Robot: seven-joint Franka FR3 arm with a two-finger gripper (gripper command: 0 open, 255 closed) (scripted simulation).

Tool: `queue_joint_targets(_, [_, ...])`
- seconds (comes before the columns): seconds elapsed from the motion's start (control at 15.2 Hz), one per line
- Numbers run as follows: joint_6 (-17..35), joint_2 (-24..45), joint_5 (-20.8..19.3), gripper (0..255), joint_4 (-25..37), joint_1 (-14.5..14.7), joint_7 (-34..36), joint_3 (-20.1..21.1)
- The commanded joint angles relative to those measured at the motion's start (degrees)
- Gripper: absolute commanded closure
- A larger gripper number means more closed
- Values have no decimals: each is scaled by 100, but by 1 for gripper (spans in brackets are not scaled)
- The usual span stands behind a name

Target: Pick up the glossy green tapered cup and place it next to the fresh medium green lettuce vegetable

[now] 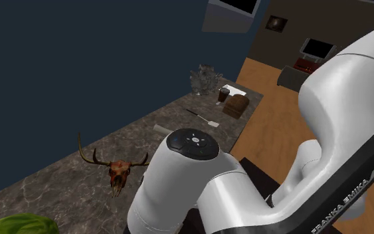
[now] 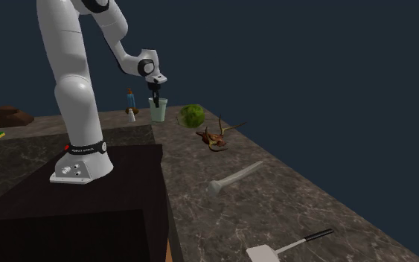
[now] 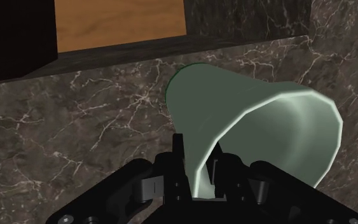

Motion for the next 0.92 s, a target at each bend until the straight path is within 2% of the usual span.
queue_joint_targets(0.0, [193,159,-167,255,-55,4,103,-9])
queue_joint_targets(0.46, [779,769,-959,255,-145,161,626,-244])
queue_joint_targets(0.86, [1231,1279,-1677,255,-153,520,1115,-716])
